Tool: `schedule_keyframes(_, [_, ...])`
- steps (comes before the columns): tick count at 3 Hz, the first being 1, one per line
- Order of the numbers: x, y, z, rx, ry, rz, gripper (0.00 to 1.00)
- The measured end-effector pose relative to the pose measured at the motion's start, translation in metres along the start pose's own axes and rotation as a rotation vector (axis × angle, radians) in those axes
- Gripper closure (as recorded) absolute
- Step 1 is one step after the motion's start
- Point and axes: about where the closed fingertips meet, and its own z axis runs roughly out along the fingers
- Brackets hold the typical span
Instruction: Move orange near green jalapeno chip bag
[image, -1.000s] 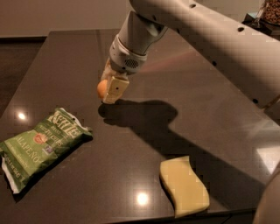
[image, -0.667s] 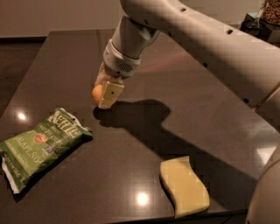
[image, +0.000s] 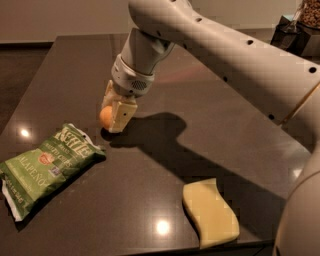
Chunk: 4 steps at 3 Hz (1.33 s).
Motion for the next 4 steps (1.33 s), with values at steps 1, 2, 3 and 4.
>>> schedule_keyframes(1, [-0.004, 0.004, 0.007, -0.026, -0.010, -0.029, 0.64])
schedule_keyframes(2, [-0.006, 0.008, 0.015, -0.057, -0.020, -0.049, 0.35])
schedule_keyframes(3, [-0.007, 0.007, 0.018, -0.058, -0.021, -0.051, 0.00])
schedule_keyframes(4, [-0.007, 0.007, 0.018, -0.058, -0.021, -0.051, 0.00])
